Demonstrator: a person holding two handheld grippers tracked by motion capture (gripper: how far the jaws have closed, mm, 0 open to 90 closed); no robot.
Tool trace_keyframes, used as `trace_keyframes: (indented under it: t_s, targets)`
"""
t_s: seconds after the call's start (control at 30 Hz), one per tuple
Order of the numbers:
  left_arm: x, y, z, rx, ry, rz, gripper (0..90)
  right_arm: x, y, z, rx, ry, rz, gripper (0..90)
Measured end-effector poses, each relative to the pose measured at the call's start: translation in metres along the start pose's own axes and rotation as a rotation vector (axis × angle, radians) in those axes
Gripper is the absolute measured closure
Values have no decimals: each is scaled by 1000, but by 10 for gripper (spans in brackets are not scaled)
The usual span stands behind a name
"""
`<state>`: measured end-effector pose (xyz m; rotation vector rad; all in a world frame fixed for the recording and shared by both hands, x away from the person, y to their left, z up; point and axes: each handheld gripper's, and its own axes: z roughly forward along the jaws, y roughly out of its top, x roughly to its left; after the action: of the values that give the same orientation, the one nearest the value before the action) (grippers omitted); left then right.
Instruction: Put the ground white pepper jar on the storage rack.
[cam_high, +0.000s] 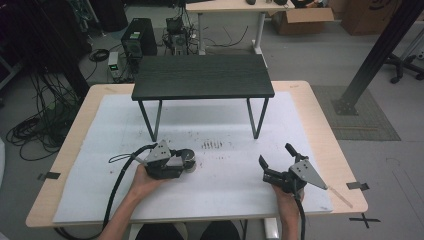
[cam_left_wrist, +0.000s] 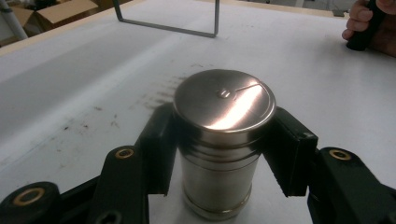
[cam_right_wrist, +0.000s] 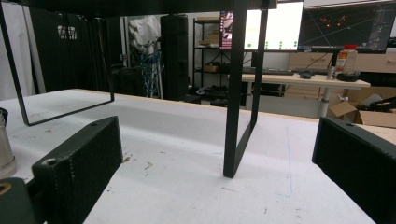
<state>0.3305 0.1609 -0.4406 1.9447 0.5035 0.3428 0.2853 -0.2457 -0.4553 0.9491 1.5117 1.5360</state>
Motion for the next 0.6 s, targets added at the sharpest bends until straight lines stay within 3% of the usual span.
trace_keyframes:
  t_s: [0.6]
  targets:
    - [-1, 3, -2, 3, 6, -1, 493, 0, 0, 0, 1, 0, 1, 14]
